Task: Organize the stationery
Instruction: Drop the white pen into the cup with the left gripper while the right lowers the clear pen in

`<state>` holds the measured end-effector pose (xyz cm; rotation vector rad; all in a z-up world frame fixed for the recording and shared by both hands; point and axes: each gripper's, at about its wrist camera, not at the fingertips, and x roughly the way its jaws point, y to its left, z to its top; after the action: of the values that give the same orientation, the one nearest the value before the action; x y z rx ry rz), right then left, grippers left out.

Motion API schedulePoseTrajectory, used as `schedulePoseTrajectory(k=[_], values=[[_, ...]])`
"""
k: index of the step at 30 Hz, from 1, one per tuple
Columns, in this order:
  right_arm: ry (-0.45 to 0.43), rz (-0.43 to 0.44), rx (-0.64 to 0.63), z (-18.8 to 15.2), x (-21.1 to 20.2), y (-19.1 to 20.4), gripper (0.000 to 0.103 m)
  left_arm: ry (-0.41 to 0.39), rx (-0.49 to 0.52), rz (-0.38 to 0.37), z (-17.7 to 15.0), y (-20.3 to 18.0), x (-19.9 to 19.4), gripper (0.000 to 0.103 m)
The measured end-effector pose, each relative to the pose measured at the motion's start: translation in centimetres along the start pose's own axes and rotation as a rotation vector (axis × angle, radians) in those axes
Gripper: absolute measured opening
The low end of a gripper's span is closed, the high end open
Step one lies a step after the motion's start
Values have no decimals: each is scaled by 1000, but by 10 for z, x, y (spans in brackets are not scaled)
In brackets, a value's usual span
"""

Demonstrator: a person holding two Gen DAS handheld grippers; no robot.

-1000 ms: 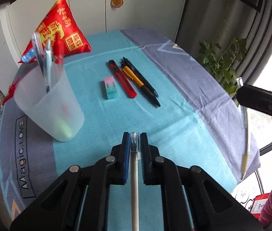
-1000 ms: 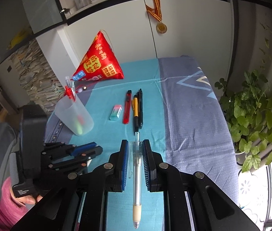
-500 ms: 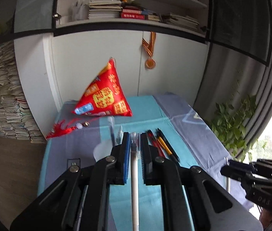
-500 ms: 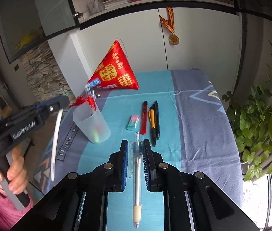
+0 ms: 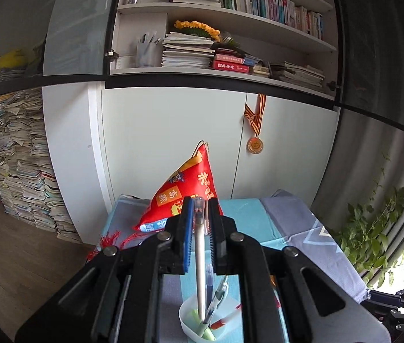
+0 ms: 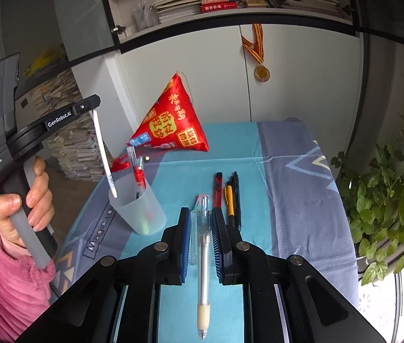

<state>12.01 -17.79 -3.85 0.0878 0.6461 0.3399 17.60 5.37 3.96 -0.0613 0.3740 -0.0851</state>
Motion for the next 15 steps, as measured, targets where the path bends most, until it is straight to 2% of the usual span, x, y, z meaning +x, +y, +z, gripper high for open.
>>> schedulePoseTrajectory(k=[3, 15], values=[[-6, 2, 2, 6, 5, 2, 16, -4, 13, -5, -2, 2, 1, 8], [-11, 51, -13, 19, 19, 29, 16, 151, 12, -38, -59, 18, 22, 8]])
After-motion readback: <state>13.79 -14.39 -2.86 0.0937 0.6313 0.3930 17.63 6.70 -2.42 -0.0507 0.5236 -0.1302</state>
